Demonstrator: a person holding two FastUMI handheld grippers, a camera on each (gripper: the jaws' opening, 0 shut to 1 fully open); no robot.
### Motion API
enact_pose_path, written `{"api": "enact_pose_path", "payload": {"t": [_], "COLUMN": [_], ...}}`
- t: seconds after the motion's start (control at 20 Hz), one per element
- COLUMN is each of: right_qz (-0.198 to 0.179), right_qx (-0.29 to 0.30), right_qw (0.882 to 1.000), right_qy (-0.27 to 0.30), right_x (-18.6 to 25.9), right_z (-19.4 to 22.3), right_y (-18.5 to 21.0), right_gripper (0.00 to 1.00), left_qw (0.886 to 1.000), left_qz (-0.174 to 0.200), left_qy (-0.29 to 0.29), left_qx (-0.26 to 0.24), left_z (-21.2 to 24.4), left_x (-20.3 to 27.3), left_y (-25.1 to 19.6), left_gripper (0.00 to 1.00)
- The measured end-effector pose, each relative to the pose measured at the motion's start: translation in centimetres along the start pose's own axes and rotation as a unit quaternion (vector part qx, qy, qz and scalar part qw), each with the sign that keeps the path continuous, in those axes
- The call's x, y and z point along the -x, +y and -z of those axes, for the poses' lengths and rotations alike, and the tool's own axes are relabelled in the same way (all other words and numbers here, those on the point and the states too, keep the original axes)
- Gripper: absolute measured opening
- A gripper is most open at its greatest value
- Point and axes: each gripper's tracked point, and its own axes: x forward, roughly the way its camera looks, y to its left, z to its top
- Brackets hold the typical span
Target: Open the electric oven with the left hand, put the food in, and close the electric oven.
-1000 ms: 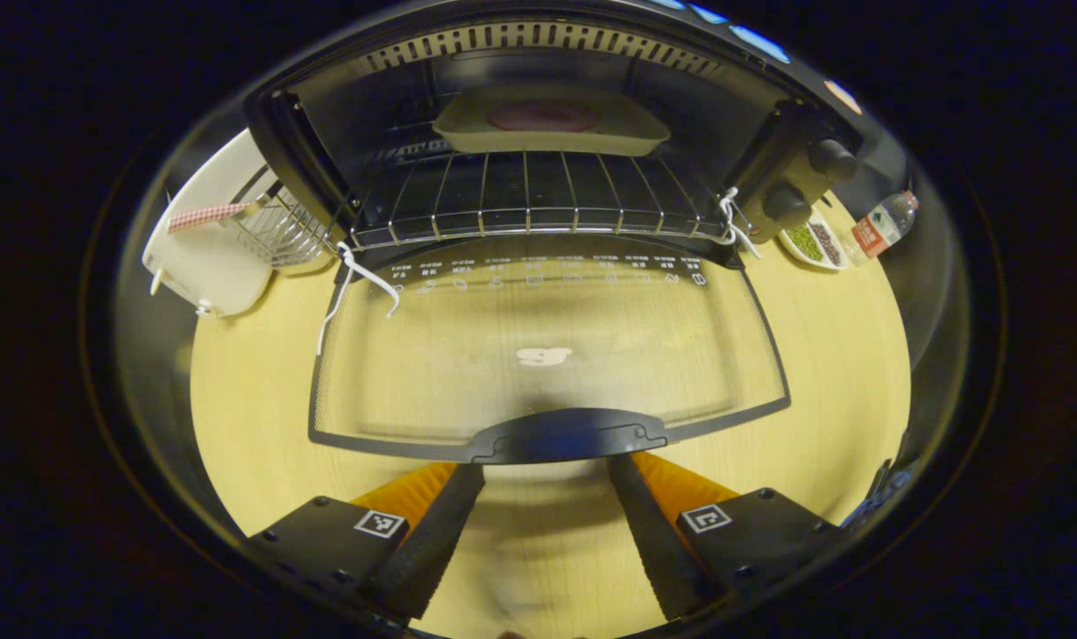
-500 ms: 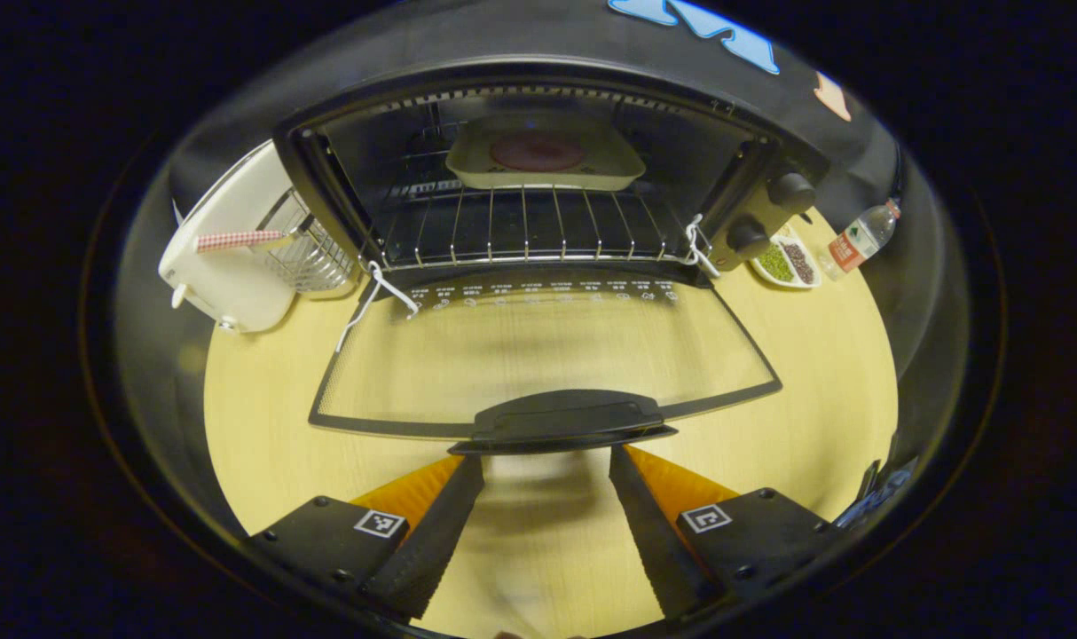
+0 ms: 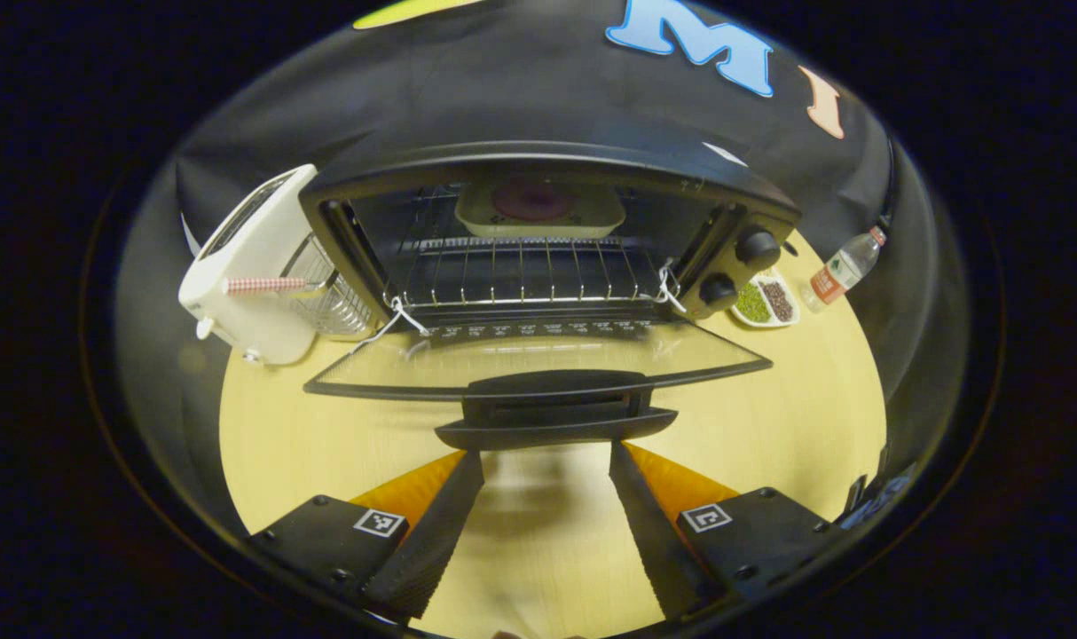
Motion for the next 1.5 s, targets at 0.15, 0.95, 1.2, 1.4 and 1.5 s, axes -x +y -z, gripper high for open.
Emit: {"api": "enact_pose_path", "payload": {"t": [0.15,0.95,1.2,1.4,1.5], "right_qz": [0.003,0.013,0.0,-0.022,-0.036], "right_qx": [0.001,0.002,0.011,0.012,0.005], "right_qw": [1.0,1.0,1.0,0.998,0.996], "right_qy": [-0.002,-0.004,-0.021,-0.053,-0.079], "right_x": [0.3,1.8,2.1,3.0,3.7], "right_z": [-0.1,-0.5,-2.0,-5.3,-7.9], "right_y": [-0.5,-2.3,-1.5,0.2,1.3], "right_gripper": [0.9,0.9,0.9,0.9,0.9], "left_qw": [1.0,0.987,0.958,0.928,0.913], "left_qz": [-0.001,0.022,0.039,0.036,0.029], "left_qy": [-0.013,-0.143,-0.275,-0.369,-0.405], "left_qx": [0.004,0.063,0.071,0.04,0.035], "left_z": [-1.0,-8.6,-13.2,-14.4,-13.9], "left_x": [0.5,4.5,13.4,21.8,25.6], "left_y": [-0.2,-1.7,-3.4,-4.7,-5.2], "left_gripper": [0.94,0.97,0.98,1.0,1.0]}}
